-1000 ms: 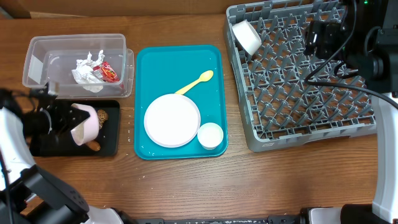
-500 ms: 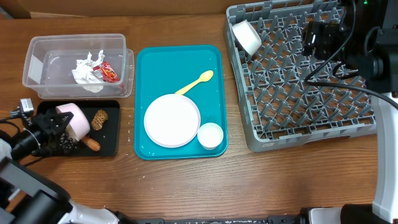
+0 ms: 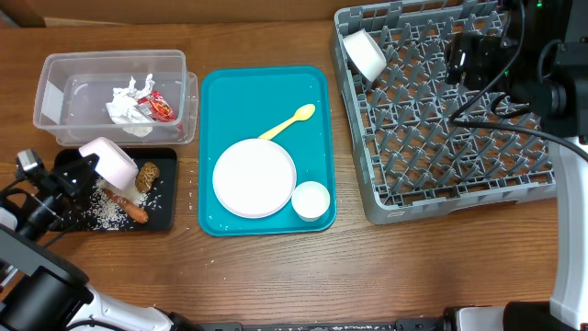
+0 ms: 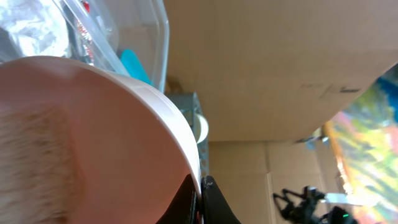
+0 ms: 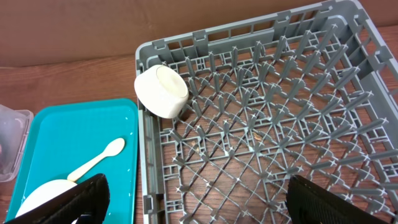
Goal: Sort waste into correct bins and load items into the dishwasher
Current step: 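Tilt the pink bowl to pour the rice onto the black tray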
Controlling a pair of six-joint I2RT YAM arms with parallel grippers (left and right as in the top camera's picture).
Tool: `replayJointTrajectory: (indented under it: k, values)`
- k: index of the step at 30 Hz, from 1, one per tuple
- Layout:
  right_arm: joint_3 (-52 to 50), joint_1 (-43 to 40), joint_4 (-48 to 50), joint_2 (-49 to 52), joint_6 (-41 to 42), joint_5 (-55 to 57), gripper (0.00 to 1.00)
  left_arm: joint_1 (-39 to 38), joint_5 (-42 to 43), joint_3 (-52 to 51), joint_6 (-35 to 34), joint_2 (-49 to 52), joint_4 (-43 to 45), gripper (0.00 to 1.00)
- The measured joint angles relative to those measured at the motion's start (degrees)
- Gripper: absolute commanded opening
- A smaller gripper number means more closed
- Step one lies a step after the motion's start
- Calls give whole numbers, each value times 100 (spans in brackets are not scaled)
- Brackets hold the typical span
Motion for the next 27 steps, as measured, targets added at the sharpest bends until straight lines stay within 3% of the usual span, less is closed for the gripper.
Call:
replayJointTrajectory:
  k: [15, 22, 27]
  values:
    - [0, 2, -37, 0, 0, -2, 93, 387, 291, 0, -962, 0, -42, 4]
    - [0, 2, -37, 0, 0, -2, 93, 509, 310, -2, -1064, 0, -52, 4]
    - [0, 0, -42, 0, 0, 0, 93, 164, 302, 11, -968, -116, -72, 4]
